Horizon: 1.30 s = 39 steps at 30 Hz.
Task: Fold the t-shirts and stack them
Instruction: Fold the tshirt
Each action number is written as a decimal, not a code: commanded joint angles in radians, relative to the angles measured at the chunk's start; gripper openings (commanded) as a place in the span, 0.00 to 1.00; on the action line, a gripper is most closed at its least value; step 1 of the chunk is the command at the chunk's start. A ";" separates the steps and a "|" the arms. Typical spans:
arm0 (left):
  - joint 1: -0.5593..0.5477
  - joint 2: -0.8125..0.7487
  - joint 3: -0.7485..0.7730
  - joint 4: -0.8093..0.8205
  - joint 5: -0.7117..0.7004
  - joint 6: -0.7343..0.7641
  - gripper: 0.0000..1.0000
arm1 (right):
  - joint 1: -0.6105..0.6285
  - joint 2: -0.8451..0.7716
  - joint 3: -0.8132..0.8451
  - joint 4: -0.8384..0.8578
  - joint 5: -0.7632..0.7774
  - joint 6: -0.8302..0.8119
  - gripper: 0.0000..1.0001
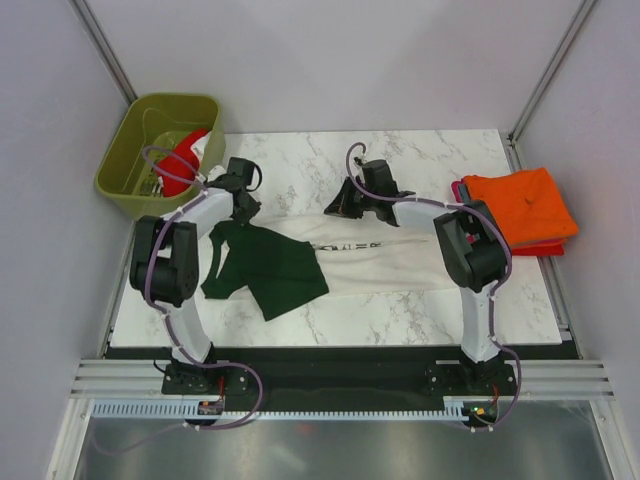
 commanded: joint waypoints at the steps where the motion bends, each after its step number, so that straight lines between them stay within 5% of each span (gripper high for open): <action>1: -0.012 -0.174 -0.026 -0.005 -0.112 0.087 0.31 | -0.006 -0.149 -0.013 -0.048 0.049 -0.111 0.08; 3: -0.016 -0.254 -0.052 -0.006 -0.111 0.111 0.31 | -0.006 -0.198 -0.028 -0.123 0.069 -0.154 0.08; 7: -0.019 -0.383 -0.172 -0.008 -0.088 0.114 0.03 | -0.006 -0.307 -0.115 -0.215 0.156 -0.240 0.07; 15: -0.044 -0.469 -0.278 -0.023 -0.003 0.124 0.02 | 0.003 -0.583 -0.356 -0.357 0.343 -0.300 0.06; 20: -0.044 -0.375 -0.261 -0.033 0.007 0.101 0.02 | 0.010 -0.655 -0.443 -0.514 0.503 -0.306 0.00; 29: -0.101 -0.191 -0.197 -0.043 -0.043 0.068 0.02 | 0.025 -0.658 -0.577 -0.514 0.569 -0.282 0.00; 39: -0.113 0.108 0.087 -0.078 -0.025 0.114 0.02 | 0.098 -0.569 -0.615 -0.482 0.593 -0.234 0.00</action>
